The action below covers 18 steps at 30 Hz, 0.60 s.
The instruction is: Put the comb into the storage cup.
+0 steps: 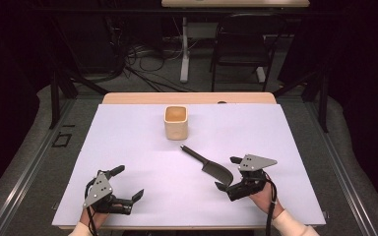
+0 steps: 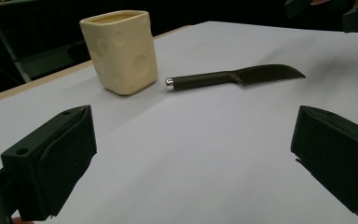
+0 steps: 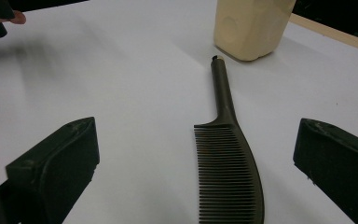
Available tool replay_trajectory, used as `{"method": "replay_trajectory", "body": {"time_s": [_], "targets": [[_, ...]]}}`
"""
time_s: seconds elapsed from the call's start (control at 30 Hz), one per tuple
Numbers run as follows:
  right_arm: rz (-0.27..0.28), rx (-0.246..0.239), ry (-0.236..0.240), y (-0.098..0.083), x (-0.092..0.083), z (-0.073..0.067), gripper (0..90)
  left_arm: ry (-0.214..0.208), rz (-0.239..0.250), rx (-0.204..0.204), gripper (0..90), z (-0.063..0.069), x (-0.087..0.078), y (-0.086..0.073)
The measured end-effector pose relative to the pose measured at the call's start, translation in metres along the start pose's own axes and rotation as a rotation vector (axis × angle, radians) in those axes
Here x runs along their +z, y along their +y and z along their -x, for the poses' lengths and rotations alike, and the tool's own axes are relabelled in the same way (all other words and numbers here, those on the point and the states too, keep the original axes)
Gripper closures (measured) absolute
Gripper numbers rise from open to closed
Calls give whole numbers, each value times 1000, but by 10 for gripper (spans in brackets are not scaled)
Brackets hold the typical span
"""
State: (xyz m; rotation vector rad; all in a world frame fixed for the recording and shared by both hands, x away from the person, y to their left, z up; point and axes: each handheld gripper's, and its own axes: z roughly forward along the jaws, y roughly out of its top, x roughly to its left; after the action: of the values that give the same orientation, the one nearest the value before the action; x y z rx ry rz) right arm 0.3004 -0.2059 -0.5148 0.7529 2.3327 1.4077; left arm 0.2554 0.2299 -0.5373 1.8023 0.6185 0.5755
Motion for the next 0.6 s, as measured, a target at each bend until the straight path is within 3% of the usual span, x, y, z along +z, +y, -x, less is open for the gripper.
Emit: {"method": "replay_trajectory", "body": {"time_s": [0.4, 0.6], "targets": [[-34, -31, 0, 7, 19, -1, 0, 4, 7, -11, 0, -1, 0, 0], [-14, 18, 16, 16, 27, 5, 0, 2, 14, -14, 0, -1, -1, 0]]}}
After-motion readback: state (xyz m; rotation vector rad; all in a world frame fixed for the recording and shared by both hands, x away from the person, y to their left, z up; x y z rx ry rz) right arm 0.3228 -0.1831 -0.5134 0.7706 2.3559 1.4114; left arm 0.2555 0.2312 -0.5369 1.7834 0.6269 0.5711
